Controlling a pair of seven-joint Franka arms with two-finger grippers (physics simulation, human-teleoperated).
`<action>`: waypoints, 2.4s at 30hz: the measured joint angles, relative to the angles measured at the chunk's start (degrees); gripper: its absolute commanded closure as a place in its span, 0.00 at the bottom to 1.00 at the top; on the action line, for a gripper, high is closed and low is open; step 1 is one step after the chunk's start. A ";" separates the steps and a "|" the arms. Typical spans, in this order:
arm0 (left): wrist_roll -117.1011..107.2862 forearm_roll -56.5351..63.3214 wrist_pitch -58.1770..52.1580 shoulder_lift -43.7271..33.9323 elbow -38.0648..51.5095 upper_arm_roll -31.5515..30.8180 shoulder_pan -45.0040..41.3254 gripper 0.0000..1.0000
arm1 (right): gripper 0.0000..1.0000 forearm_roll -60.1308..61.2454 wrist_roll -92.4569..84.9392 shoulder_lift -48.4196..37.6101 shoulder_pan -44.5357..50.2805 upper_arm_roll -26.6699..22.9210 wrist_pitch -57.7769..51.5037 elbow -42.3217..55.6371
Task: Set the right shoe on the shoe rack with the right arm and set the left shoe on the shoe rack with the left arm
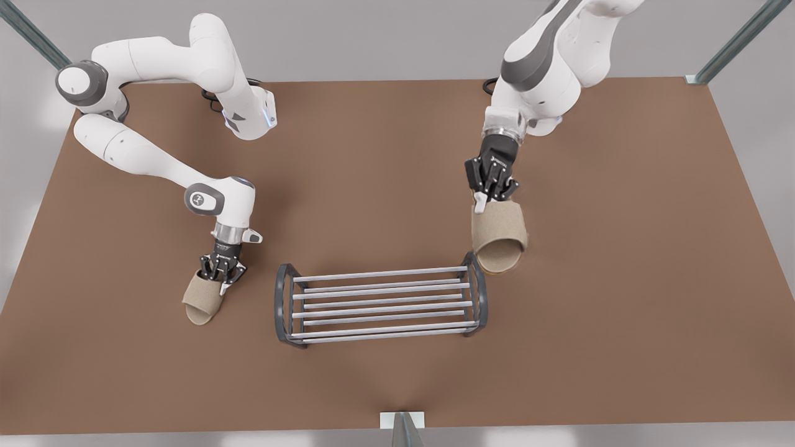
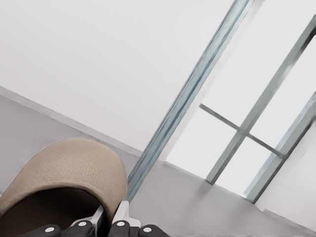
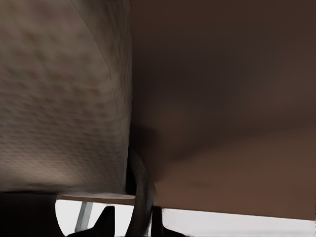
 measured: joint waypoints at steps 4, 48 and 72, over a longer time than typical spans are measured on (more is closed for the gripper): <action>0.00 -2.28 3.44 6.17 5.35 -1.05 -4.08 0.79 | 0.65 0.00 -0.74 -0.21 -0.44 0.80 0.00 -0.50; 0.00 -18.22 7.99 48.31 28.63 -2.61 5.59 0.00 | 0.79 41.99 -13.20 -5.50 49.32 25.82 8.79 36.00; 0.00 -18.23 33.10 39.46 15.93 43.30 -33.44 0.00 | 0.00 39.81 -8.61 -4.86 47.14 23.43 11.43 34.07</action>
